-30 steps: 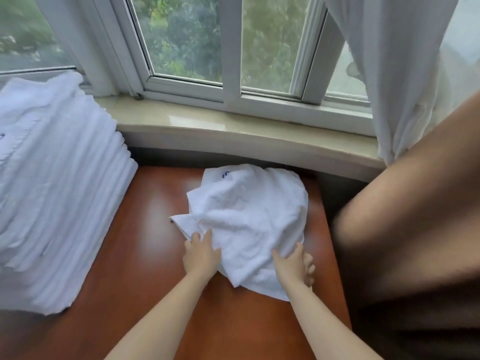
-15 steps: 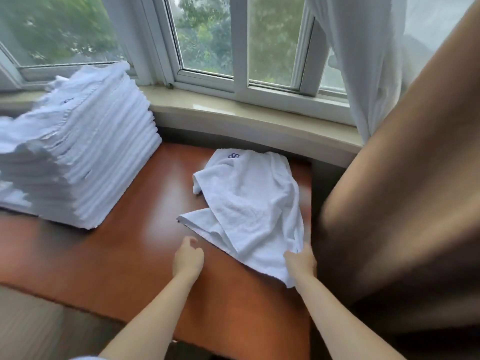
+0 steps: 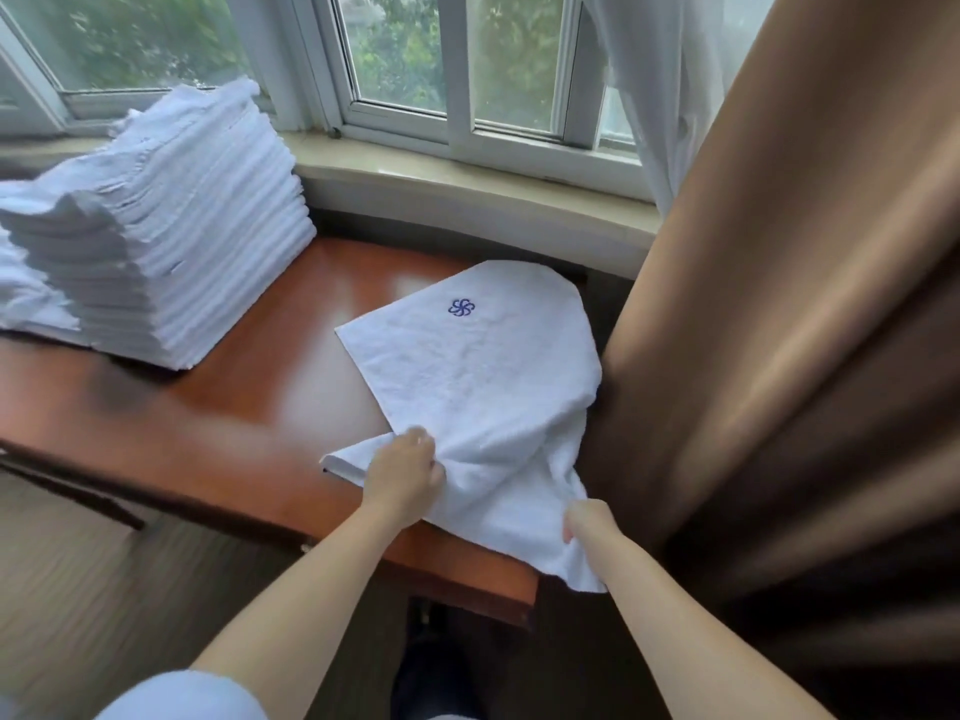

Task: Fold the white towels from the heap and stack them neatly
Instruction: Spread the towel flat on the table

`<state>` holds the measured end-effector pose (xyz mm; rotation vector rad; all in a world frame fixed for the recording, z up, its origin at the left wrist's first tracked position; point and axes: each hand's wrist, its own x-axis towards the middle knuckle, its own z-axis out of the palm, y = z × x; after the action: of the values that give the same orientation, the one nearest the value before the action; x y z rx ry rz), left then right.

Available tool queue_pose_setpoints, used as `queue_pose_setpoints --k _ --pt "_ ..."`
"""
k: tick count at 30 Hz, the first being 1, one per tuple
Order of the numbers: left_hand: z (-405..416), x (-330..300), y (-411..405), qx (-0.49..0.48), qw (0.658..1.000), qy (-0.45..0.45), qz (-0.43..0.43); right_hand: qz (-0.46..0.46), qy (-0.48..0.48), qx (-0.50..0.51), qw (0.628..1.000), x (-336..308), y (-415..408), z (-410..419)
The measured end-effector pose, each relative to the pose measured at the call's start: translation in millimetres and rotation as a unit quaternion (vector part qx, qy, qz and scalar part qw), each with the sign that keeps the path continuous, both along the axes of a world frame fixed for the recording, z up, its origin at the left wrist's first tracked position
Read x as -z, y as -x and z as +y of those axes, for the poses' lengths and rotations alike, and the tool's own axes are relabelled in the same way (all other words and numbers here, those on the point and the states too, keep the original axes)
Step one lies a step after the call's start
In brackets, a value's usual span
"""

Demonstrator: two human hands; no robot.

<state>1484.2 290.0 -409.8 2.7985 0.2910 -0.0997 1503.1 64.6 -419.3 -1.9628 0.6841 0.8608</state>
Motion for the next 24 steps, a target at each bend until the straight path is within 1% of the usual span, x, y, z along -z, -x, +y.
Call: queue_pose_setpoints --k 1,2,3,4,5,6,7,8,9,10,11,12,13,15,16,17,18,20,21,24 --pt "-1 -3 2 -0.082 0.993 0.034 -0.076 0.017 0.017 0.011 1.0 -2 2 -2" --pt "-1 -7 6 -0.173 0.972 0.07 -0.142 0.025 0.046 -0.005 0.999 -2 5 -5" --pt "1 -10 7 -0.258 0.943 0.118 -0.174 0.023 0.02 0.009 0.999 3 5 -8" --pt "3 -14 8 -0.325 0.914 0.183 -0.162 0.012 -0.021 0.009 1.0 5 5 -12" --pt "4 -18 6 -0.372 0.882 0.264 -0.122 -0.018 -0.08 0.023 0.996 5 4 -15" --pt "6 -19 3 -0.397 0.839 0.363 -0.078 -0.046 -0.12 0.05 0.99 4 2 -17" --pt "6 -20 0 -0.411 0.785 0.462 -0.043 -0.071 -0.156 0.076 0.982 2 -4 -17" --pt "7 -22 -4 -0.422 0.732 0.534 -0.024 -0.09 -0.185 0.105 0.973 0 -11 -15" --pt "9 -21 -7 -0.429 0.702 0.569 -0.016 -0.1 -0.208 0.138 0.963 -1 -21 -12" --pt "12 -19 -11 -0.424 0.698 0.577 -0.014 -0.101 -0.226 0.16 0.956 -4 -30 -9" --pt "15 -16 -15 -0.413 0.71 0.57 -0.018 -0.102 -0.238 0.173 0.95 -9 -39 -7" --pt "16 -14 -19 -0.399 0.731 0.553 -0.03 -0.104 -0.248 0.185 0.945 -12 -47 -5" --pt "21 -9 -23 -0.387 0.762 0.517 -0.055 -0.103 -0.257 0.207 0.938 -15 -54 -4" --pt "33 -5 -32 -0.384 0.823 0.392 -0.145 -0.084 -0.293 0.259 0.916 -14 -70 -4" --pt "39 -6 -36 -0.387 0.842 0.326 -0.185 -0.059 -0.326 0.283 0.9 -14 -77 -3" --pt "46 -7 -41 -0.398 0.849 0.278 -0.208 -0.029 -0.368 0.298 0.88 -14 -83 -2" --pt "53 -9 -48 -0.416 0.847 0.252 -0.217 0.002 -0.408 0.3 0.862 -14 -90 0" --pt "68 -8 -62 -0.45 0.838 0.237 -0.197 0.046 -0.477 0.266 0.836 -16 -102 9" --pt "75 -4 -68 -0.451 0.843 0.239 -0.169 0.045 -0.5 0.245 0.83 -17 -106 17" --pt "89 11 -80 -0.418 0.87 0.256 -0.045 0.002 -0.526 0.208 0.825 -19 -118 39"
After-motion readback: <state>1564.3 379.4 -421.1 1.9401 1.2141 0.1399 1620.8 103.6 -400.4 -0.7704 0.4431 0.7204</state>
